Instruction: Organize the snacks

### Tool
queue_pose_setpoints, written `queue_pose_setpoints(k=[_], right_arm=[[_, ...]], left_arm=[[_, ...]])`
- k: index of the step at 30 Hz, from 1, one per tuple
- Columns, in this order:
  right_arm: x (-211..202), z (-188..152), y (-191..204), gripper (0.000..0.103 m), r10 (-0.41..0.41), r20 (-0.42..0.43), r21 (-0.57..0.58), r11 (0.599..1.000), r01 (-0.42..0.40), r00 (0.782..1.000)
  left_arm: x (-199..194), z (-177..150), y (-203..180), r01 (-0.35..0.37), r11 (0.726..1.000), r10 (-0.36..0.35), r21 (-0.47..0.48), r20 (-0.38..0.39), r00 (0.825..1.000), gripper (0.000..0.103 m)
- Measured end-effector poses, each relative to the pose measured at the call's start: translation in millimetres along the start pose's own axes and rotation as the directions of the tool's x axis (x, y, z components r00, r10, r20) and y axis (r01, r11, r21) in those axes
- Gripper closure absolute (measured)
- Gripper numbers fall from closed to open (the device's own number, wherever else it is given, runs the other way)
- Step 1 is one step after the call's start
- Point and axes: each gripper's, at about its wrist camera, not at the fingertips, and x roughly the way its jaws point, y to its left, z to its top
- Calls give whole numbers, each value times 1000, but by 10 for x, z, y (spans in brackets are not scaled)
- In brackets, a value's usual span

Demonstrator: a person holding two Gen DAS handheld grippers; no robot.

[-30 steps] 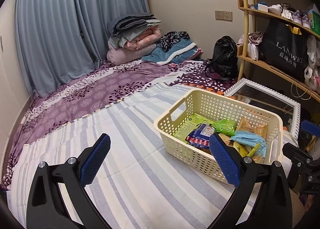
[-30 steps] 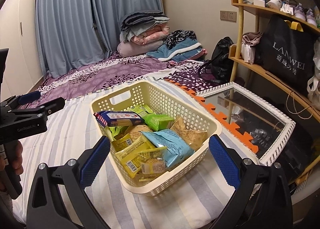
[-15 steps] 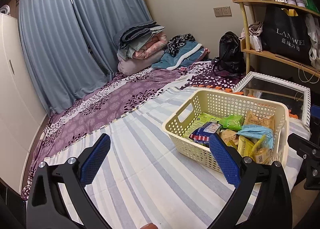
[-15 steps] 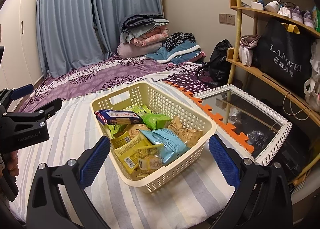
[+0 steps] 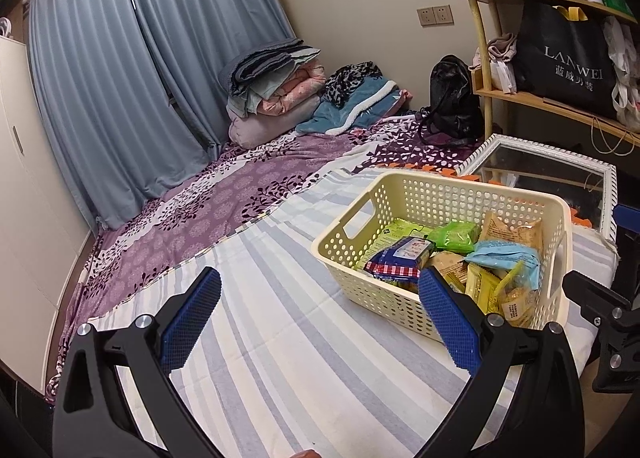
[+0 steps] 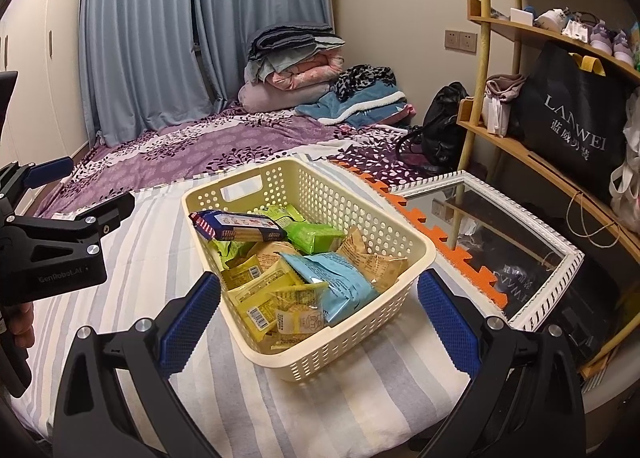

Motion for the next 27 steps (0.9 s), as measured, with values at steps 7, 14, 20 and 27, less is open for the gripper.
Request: queue_pose_setpoints(k=[7, 14, 20, 27], right_arm=[[63, -22, 0, 5, 1, -14, 1, 1000, -1, 1000], [108, -21, -1, 5, 2, -20, -2, 1000, -2, 1000], [147, -23, -12, 5, 3, -26, 0, 1000, -3, 1000], [184, -34, -31, 5, 9, -34, 6, 1000, -9, 999]], left_arm=[[50, -22, -31, -1, 1000, 1, 16, -13, 1000, 3], [104, -22, -80, 4, 999, -4, 38, -22, 1000, 3], [125, -15, -121, 4, 999, -3, 54, -23, 1000, 3], [161, -22, -160, 7, 998, -5, 68, -29, 1000, 3]])
